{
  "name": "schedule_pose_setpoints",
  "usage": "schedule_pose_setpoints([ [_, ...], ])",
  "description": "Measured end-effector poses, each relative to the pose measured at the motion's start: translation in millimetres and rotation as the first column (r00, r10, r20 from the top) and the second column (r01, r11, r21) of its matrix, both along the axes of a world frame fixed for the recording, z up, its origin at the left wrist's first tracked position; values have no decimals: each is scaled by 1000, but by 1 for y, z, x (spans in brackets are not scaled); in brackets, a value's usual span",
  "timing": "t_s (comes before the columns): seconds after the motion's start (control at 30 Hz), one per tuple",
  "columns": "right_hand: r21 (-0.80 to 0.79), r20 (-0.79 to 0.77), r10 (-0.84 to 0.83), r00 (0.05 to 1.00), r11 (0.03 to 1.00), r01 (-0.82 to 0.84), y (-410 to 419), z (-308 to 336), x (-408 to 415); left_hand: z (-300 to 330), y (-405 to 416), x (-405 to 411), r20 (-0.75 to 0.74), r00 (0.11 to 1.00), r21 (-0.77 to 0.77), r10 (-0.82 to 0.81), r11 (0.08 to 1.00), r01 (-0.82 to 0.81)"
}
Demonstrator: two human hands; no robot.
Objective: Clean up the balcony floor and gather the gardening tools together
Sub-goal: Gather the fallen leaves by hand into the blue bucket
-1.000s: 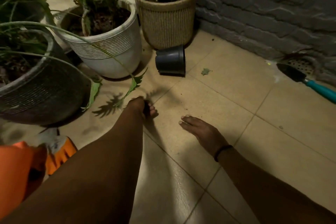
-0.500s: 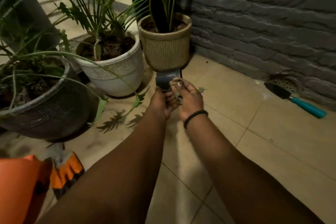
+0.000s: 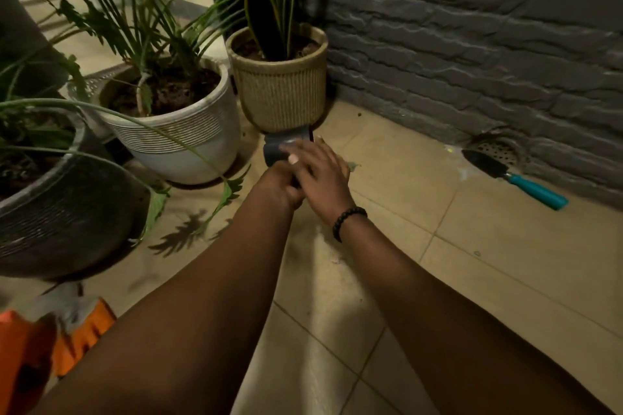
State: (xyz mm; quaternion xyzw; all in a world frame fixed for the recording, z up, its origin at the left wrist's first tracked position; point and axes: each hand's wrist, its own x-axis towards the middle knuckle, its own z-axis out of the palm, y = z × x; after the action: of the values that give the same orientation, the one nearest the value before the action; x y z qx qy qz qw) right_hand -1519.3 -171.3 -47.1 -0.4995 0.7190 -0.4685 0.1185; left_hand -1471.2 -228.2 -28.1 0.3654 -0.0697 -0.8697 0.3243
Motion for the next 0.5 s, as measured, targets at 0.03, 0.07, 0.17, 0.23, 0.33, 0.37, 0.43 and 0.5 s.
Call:
schedule_pose_setpoints([
  [0.03, -96, 136, 8, 991, 995, 5, 7, -1, -4, -11, -8, -1, 160, 986, -45, -52, 997, 60],
  [0.07, -160, 245, -54, 968, 982, 96, 15, -7, -10, -13, -10, 4, 222, 967, -63, -123, 988, 140],
  [0.17, 35, 212, -471, 856, 879, 476, 53, -48, -31, -27, -25, 28, 481, 864, -101, -148, 970, 223],
  [0.23, 240, 86, -394, 915, 900, 365, 80, -83, -35, -38, -29, 45, 522, 831, -65, -194, 962, 265],
  [0.33, 527, -163, 193, 968, 846, -80, 92, -116, -24, -47, -36, 69, 527, 803, -19, -278, 941, 338],
  [0.37, 587, -223, 312, 923, 799, -128, 87, -121, -21, -53, -44, 75, 539, 785, -23, -305, 927, 375],
  [0.43, 639, -298, 373, 879, 762, -106, 75, -123, -15, -56, -53, 86, 578, 736, -36, -353, 889, 456],
  [0.5, 600, -327, 352, 877, 794, -96, 67, -124, -9, -55, -59, 91, 607, 692, -56, -390, 848, 528],
])
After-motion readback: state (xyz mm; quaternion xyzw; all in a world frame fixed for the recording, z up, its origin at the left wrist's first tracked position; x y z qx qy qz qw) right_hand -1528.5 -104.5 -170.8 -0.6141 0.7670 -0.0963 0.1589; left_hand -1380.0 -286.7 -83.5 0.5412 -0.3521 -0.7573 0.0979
